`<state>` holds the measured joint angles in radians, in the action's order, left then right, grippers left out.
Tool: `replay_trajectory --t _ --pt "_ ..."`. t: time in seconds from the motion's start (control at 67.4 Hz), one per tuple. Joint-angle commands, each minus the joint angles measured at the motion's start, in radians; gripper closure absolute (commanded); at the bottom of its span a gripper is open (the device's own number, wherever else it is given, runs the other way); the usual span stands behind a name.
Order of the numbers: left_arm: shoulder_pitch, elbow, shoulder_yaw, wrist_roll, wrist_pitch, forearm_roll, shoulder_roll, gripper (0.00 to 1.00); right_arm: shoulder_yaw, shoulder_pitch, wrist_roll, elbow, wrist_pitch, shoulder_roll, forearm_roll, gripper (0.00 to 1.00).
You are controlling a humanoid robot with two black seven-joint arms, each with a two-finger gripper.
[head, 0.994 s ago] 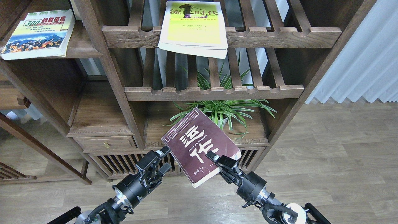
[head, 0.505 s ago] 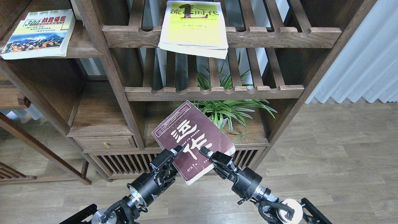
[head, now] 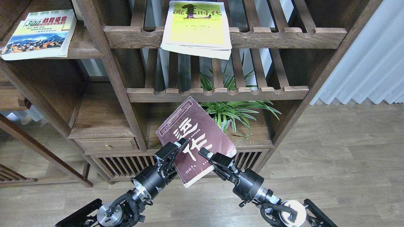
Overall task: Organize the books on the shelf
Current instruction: 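Grasp the maroon book with the left gripper from the right gripper, then carry the maroon book with the left gripper up to the high shelf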
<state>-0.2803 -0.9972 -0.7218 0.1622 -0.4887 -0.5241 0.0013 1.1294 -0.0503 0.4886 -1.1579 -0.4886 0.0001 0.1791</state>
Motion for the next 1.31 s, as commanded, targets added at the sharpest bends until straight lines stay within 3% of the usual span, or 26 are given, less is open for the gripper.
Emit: replay_trajectory --t 0.0,0.223,0.341,0.386,0.475,0.49,0.505,0.534,0.623,0.727,1.069,1.291 --pt "-0.004 0.0 -0.007 0.008 0.0 0.001 -0.001 0.95 0.001 0.0 0.0 0.0 0.0 0.0 0.002 0.97" --pt "-0.002 0.025 -0.004 0.02 0.0 0.001 -0.001 1.0 0.001 0.0 0.0 0.0 0.0 0.0 0.0 0.97" --pt "0.0 0.063 -0.001 0.083 0.0 0.0 -0.001 1.0 0.001 0.0 0.0 0.007 0.0 0.0 0.0 0.94" --pt "0.003 0.063 -0.001 0.106 0.0 0.0 0.016 1.0 0.003 0.003 0.0 0.012 0.0 0.0 -0.001 0.9" --pt "0.006 0.051 0.002 0.122 0.0 0.0 0.094 1.0 0.006 0.015 0.0 0.035 0.0 0.0 -0.007 0.7" --pt "0.006 0.049 0.004 0.122 0.0 0.0 0.111 1.0 0.006 0.02 0.0 0.043 0.0 0.0 -0.007 0.65" --pt "0.004 0.042 0.008 0.122 0.0 0.001 0.155 1.0 0.009 0.033 0.0 0.061 0.0 0.0 -0.009 0.54" --pt "0.004 0.031 0.012 0.123 0.0 0.003 0.193 1.0 0.012 0.041 0.0 0.076 0.0 0.0 -0.009 0.46" --pt "0.0 0.002 0.022 0.132 0.0 0.01 0.288 1.0 0.01 0.058 0.0 0.115 0.0 0.0 -0.01 0.33" --pt "-0.004 -0.027 0.024 0.158 0.0 0.012 0.393 1.0 0.007 0.078 0.0 0.148 0.0 0.0 -0.01 0.25" --pt "-0.046 -0.162 0.025 0.229 0.0 0.013 0.761 0.99 0.001 0.118 0.0 0.208 0.0 0.0 -0.01 0.24" --pt "-0.114 -0.307 0.025 0.232 0.0 0.032 1.032 0.99 0.0 0.122 0.0 0.228 0.0 0.0 -0.01 0.24"
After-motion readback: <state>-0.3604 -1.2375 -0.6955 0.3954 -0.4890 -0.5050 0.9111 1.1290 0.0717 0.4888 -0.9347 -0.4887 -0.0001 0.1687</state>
